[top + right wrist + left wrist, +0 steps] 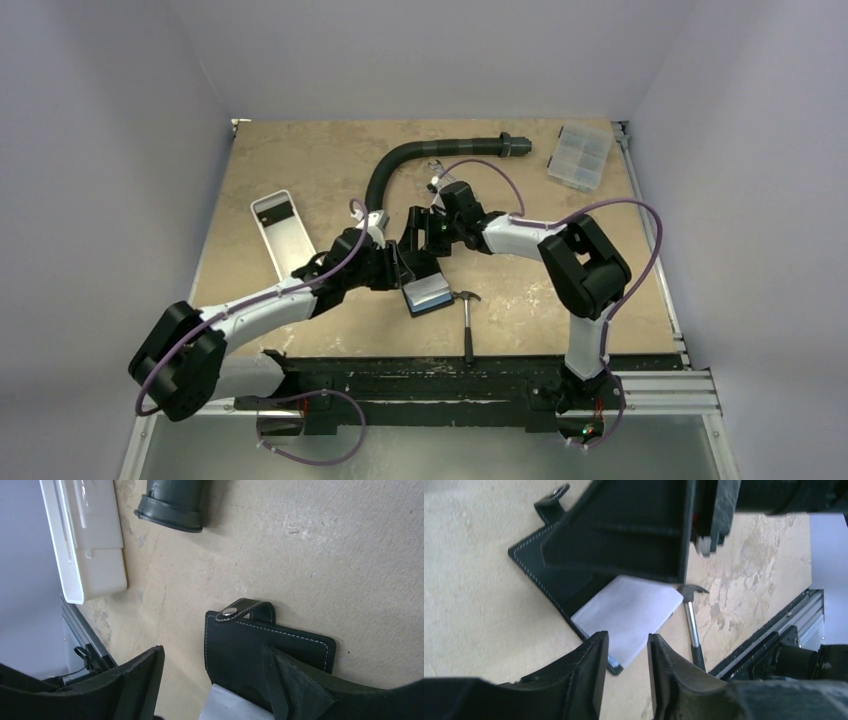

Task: Put the credit cards into the card holder
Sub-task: Open the card holder at the center of the board.

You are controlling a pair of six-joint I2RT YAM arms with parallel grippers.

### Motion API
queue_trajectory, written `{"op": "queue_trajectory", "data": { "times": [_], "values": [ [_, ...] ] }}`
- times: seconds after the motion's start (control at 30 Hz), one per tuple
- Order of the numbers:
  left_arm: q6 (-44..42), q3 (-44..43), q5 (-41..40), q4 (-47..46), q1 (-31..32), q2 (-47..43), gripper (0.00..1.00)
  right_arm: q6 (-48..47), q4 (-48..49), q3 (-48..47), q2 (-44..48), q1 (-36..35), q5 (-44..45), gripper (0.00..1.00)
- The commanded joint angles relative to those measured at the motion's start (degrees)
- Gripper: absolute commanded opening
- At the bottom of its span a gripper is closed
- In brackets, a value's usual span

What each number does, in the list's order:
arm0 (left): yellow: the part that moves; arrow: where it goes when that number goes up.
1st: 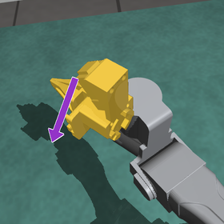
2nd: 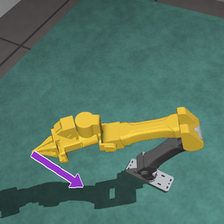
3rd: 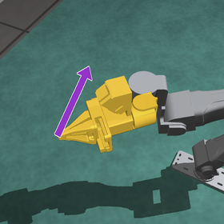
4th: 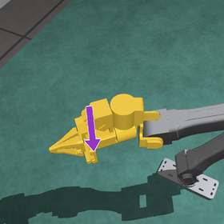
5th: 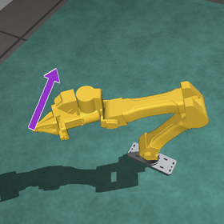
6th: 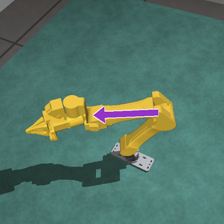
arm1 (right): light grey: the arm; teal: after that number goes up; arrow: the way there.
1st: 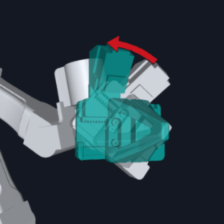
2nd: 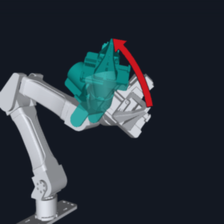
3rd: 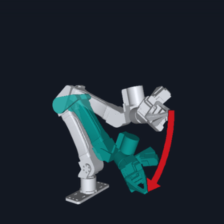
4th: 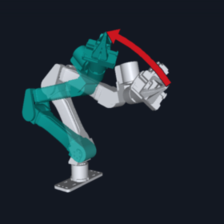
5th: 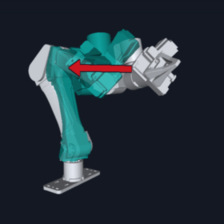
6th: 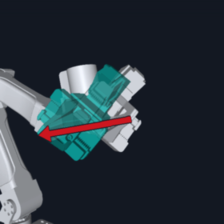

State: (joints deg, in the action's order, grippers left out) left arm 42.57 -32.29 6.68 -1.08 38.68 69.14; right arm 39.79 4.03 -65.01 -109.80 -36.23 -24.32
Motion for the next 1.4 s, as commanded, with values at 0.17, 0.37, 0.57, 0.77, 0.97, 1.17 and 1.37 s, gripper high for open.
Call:
{"op": "queue_trajectory", "data": {
  "times": [0.17,0.37,0.57,0.77,0.97,1.17,1.37],
  "values": [
    [1.24,-4.79,-5.51,-11.43,-2.75,15.60,0.25,-0.58,0.68,6.50,13.08,6.01,-2.96,0.83],
    [2.25,-5.81,-3.75,-15.43,-4.01,23.11,0.22,-4.95,-5.52,15.20,25.32,7.99,-1.04,0.84],
    [4.11,-4.10,-1.82,-17.88,-4.89,25.50,0.20,2.86,6.11,26.02,29.86,7.36,-6.39,0.84],
    [5.09,-1.48,0.65,-18.69,-5.33,24.42,0.19,8.85,15.61,29.84,26.78,3.34,-6.82,0.85],
    [4.83,0.25,1.23,-19.57,-5.46,23.32,0.19,5.92,11.26,28.48,25.70,2.81,-1.23,0.86],
    [5.02,1.45,1.32,-20.60,-5.45,22.23,0.18,1.63,3.69,27.89,28.57,2.81,5.32,0.88],
    [5.28,1.35,2.64,-21.58,-5.46,23.70,0.18,3.90,8.63,28.83,25.63,2.46,1.33,0.86]
  ]
}}
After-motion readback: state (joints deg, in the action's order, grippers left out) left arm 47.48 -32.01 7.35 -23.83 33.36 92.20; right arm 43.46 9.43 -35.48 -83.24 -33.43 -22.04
